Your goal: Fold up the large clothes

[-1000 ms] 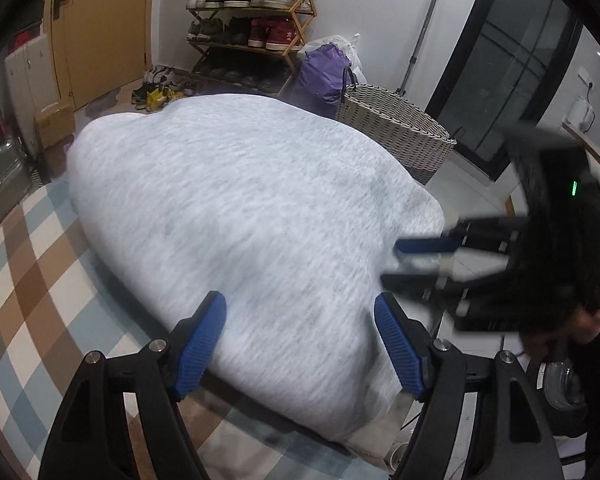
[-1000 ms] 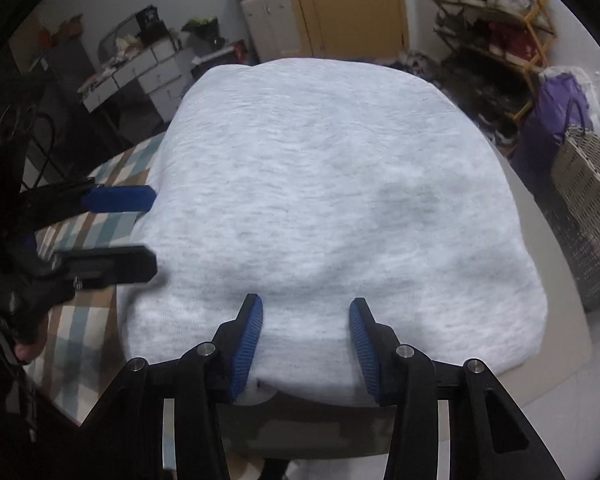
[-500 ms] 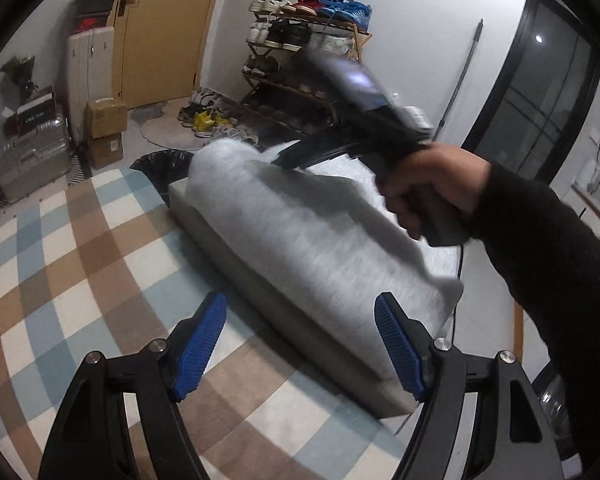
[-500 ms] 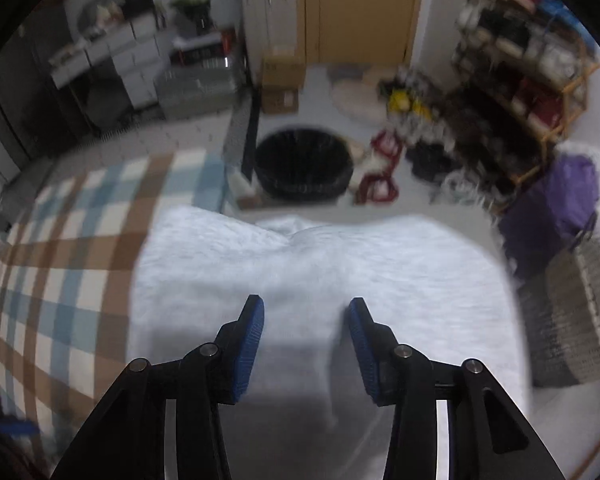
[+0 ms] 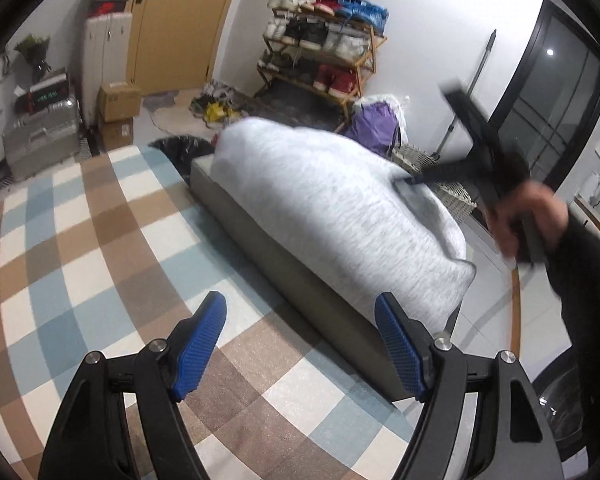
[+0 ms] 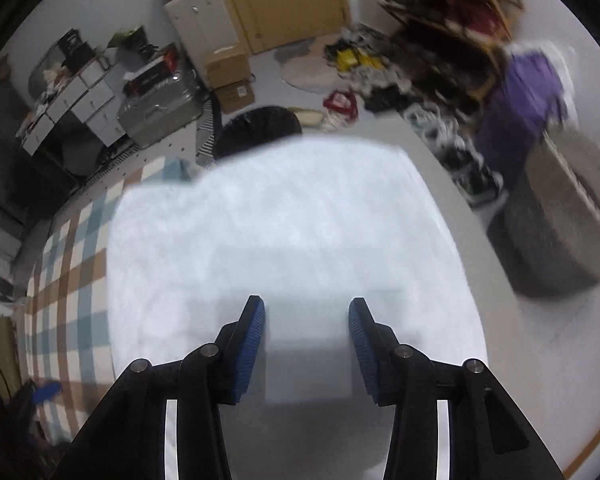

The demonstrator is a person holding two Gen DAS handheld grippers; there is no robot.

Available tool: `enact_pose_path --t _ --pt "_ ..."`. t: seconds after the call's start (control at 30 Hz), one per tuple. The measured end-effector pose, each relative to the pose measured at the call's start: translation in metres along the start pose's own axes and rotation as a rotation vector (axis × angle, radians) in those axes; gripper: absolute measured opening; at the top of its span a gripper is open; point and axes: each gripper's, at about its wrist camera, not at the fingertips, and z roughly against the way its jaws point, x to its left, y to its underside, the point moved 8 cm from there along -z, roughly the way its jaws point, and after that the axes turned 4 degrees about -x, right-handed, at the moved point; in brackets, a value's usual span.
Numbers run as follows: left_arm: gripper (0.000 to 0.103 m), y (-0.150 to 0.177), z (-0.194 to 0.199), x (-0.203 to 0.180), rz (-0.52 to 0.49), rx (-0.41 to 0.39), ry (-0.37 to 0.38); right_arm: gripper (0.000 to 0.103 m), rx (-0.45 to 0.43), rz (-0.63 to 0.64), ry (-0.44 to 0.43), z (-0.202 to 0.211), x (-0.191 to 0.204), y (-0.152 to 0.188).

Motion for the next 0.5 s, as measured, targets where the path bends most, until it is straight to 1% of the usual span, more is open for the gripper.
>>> enact_pose_path --t 0.07,0.1,0.13,0.17,0.2,0.23,0.27,0.3,0.33,0.4,0.43,0.5 --pt "0.073 -0.003 0.005 -0.005 -0.019 -0.023 -0.029 0.043 -0.041 0.056 0.037 -0.004 -0.005 0.029" --pt "0.073 -0.002 0.005 -0.005 -0.024 -0.031 -0.039 0.043 -0.070 0.058 0.039 0.000 -0.005 0.034" --pt "0.073 -0.003 0.008 -0.008 -0.031 -0.040 -0.052 0.043 -0.112 0.033 0.040 0.009 -0.006 0.040" --pt "0.073 -0.003 0.013 -0.012 -0.042 -0.052 -0.072 0.043 -0.127 -0.008 0.034 0.019 -0.005 0.047" --pt "0.073 -0.003 0.015 -0.013 -0.053 -0.061 -0.082 0.043 -0.146 -0.045 0.014 0.032 -0.003 0.054" --pt "0.073 -0.003 0.021 -0.017 -0.071 -0.077 -0.093 0.043 -0.184 -0.067 -0.018 0.051 0.003 0.063" --pt "0.073 -0.005 0.030 -0.022 -0.094 -0.104 -0.113 0.043 -0.233 -0.062 -0.046 0.073 0.014 0.073" --pt "0.073 -0.006 0.036 -0.023 -0.107 -0.129 -0.130 0.043 -0.280 -0.049 -0.054 0.091 0.025 0.083" --pt "0.075 -0.007 0.045 -0.027 -0.115 -0.158 -0.140 0.046 -0.335 -0.031 -0.060 0.114 0.038 0.094" --pt "0.089 -0.008 0.062 -0.033 -0.110 -0.206 -0.137 0.065 -0.435 0.002 -0.067 0.156 0.060 0.112" --pt "0.090 -0.008 0.074 -0.036 -0.099 -0.235 -0.128 0.070 -0.511 0.005 -0.063 0.184 0.072 0.126" --pt "0.090 -0.005 0.093 -0.041 -0.095 -0.277 -0.115 0.086 -0.613 0.001 -0.067 0.225 0.087 0.147"
